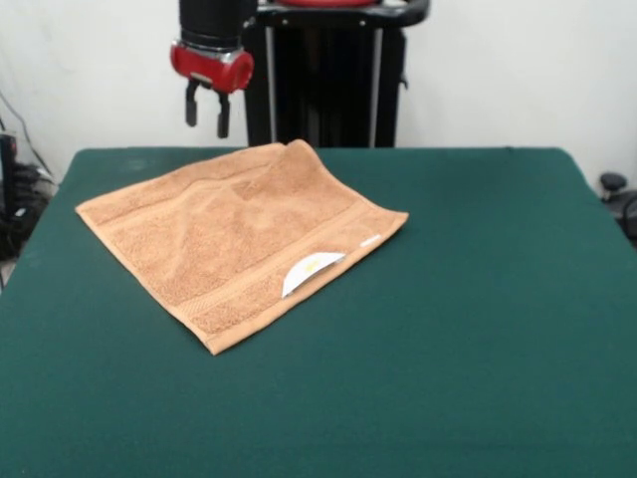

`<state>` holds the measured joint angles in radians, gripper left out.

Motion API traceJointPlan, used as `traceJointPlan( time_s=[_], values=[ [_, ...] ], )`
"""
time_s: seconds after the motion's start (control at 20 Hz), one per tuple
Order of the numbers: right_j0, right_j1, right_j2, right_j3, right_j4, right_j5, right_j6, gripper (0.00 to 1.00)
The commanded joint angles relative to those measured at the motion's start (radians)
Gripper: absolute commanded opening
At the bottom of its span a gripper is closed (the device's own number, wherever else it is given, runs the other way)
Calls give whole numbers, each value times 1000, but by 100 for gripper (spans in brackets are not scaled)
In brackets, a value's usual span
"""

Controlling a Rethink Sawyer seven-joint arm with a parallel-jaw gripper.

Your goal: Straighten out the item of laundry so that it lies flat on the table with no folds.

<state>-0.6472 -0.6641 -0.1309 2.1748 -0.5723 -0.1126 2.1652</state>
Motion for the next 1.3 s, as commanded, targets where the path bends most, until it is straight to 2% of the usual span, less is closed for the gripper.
traceJointPlan(
  time_s=[0.05, 0.45, 1.0, 1.3],
  values=[
    [-92, -29, 88, 55, -34, -18, 97, 100],
    [-71, 11, 88, 45, -5, -42, 116, 100],
    [72, 152, 5, -3, 63, -170, 167, 100],
    [81, 154, -1, 0, 67, -167, 159, 100]
  ],
)
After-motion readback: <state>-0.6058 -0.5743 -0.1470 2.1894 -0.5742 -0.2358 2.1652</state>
